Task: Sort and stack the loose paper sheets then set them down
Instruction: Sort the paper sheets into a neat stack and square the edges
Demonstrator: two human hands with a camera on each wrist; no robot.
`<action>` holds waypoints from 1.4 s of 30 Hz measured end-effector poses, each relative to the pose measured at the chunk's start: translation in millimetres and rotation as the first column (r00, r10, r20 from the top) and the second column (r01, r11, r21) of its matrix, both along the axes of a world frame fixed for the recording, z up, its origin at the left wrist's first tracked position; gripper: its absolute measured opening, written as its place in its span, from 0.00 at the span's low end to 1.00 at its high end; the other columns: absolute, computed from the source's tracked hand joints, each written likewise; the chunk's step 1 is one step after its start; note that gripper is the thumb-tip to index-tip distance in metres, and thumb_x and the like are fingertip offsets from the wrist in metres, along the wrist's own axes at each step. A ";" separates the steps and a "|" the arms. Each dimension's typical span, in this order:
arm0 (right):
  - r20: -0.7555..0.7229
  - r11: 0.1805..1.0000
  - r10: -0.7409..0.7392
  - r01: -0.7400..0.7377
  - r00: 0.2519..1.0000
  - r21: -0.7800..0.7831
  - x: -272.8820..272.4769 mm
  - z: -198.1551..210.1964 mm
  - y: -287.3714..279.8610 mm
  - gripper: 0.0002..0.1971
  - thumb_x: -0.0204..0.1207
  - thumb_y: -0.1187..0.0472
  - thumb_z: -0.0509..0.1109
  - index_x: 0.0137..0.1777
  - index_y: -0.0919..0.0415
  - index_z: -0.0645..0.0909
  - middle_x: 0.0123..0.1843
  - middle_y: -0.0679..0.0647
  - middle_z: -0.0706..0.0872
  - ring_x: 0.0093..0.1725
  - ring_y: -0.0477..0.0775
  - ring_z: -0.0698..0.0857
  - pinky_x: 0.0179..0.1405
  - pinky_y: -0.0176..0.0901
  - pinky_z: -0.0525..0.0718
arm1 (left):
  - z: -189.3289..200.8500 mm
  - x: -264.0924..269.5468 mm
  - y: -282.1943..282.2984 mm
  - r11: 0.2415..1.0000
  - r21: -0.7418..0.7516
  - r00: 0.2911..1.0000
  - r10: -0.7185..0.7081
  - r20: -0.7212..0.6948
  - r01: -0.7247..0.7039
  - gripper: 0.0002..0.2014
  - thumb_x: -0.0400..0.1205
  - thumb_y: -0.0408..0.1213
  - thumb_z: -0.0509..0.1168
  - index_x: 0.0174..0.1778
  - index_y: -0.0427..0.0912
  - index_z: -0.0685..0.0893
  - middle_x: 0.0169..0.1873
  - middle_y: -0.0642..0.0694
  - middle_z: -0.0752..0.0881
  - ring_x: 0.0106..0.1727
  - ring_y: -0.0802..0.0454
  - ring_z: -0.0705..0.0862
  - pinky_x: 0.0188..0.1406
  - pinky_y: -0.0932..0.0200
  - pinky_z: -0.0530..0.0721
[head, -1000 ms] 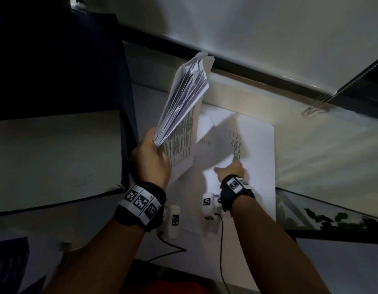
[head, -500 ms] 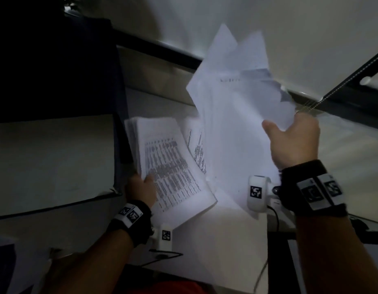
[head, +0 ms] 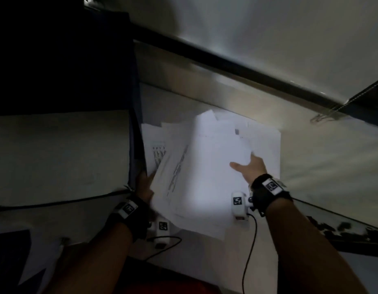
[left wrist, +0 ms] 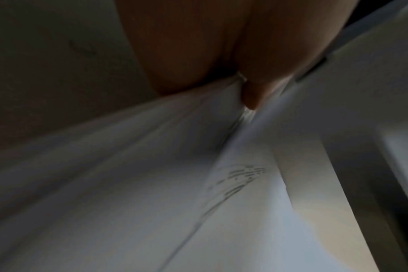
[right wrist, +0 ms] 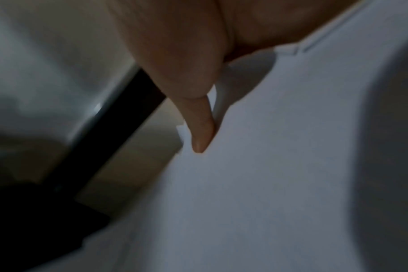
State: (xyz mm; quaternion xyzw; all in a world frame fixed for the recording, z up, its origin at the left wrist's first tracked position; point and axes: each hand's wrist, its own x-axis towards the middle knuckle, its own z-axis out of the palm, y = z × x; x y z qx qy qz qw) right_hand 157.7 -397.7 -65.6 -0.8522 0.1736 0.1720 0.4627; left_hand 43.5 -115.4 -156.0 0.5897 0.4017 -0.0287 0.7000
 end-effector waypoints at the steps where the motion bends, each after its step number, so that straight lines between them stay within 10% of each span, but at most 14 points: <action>1: -0.027 0.997 0.042 -0.044 0.999 -0.070 1.4 -13.5 0.4 0.24 0.72 0.63 0.82 0.67 0.67 0.82 0.64 0.63 0.88 0.57 0.59 0.87 0.60 0.48 0.84 | 10.8 3.0 -1.6 0.999 -0.040 1.000 0.007 0.023 -0.006 0.20 0.82 0.41 0.68 0.67 0.33 0.83 0.60 0.37 0.87 0.59 0.41 0.86 0.67 0.41 0.82; 10: -0.088 0.905 0.334 -0.345 0.938 -0.248 28.7 -27.5 29.4 0.23 0.76 0.53 0.78 0.67 0.64 0.83 0.59 0.60 0.89 0.55 0.60 0.87 0.52 0.44 0.82 | 25.6 6.0 -1.8 0.989 0.088 0.993 -0.119 -0.019 0.120 0.33 0.72 0.57 0.72 0.69 0.41 0.82 0.60 0.43 0.87 0.61 0.44 0.85 0.68 0.45 0.81; 13: -0.083 0.875 0.412 -0.419 0.907 -0.241 17.7 -35.0 60.9 0.21 0.79 0.53 0.75 0.68 0.63 0.83 0.59 0.59 0.90 0.56 0.59 0.88 0.47 0.36 0.74 | 13.0 4.2 -4.7 0.960 0.200 0.979 -0.181 -0.090 0.196 0.27 0.75 0.43 0.77 0.69 0.40 0.81 0.60 0.43 0.87 0.58 0.45 0.86 0.62 0.51 0.82; 18: 0.068 0.923 0.085 -0.053 0.994 -0.381 19.3 -47.0 39.6 0.27 0.79 0.40 0.70 0.69 0.58 0.82 0.67 0.56 0.85 0.67 0.61 0.82 0.63 0.46 0.79 | 5.1 4.0 -3.0 0.932 0.304 0.973 -0.150 -0.177 0.199 0.23 0.79 0.34 0.72 0.70 0.35 0.79 0.62 0.37 0.86 0.60 0.38 0.85 0.62 0.45 0.83; 22: -0.164 0.802 -0.210 0.074 0.964 -0.592 33.1 -57.5 -10.0 0.49 0.71 0.32 0.72 0.84 0.62 0.61 0.83 0.63 0.65 0.81 0.70 0.65 0.77 0.68 0.66 | 6.6 4.9 -1.9 0.938 0.303 0.981 -0.128 -0.146 0.167 0.22 0.79 0.33 0.72 0.69 0.36 0.79 0.61 0.38 0.86 0.60 0.38 0.85 0.64 0.42 0.83; 30: -0.206 0.884 -0.127 0.016 0.970 -0.466 58.7 -67.5 -9.2 0.48 0.60 0.27 0.76 0.69 0.65 0.78 0.67 0.63 0.84 0.65 0.66 0.84 0.67 0.58 0.80 | 5.5 9.6 3.0 0.947 0.284 0.984 -0.113 -0.139 0.149 0.22 0.78 0.31 0.72 0.68 0.34 0.79 0.61 0.38 0.85 0.60 0.40 0.85 0.64 0.41 0.83; 34: -0.228 0.812 -0.163 -0.001 0.960 -0.584 61.5 -66.5 -4.2 0.58 0.52 0.20 0.71 0.78 0.55 0.69 0.79 0.62 0.69 0.79 0.69 0.67 0.75 0.67 0.68 | 8.1 6.8 6.9 0.945 0.277 0.981 -0.142 -0.132 0.174 0.23 0.78 0.33 0.73 0.69 0.35 0.79 0.61 0.37 0.85 0.60 0.39 0.85 0.64 0.41 0.83; 42: -0.143 0.890 -0.133 0.054 0.981 -0.453 60.8 -61.3 20.2 0.52 0.69 0.36 0.76 0.86 0.60 0.57 0.85 0.57 0.66 0.83 0.66 0.63 0.79 0.68 0.66 | 20.2 -6.7 12.4 0.973 0.222 0.997 -0.075 0.028 0.067 0.31 0.82 0.25 0.67 0.81 0.30 0.65 0.76 0.33 0.72 0.76 0.34 0.73 0.78 0.36 0.69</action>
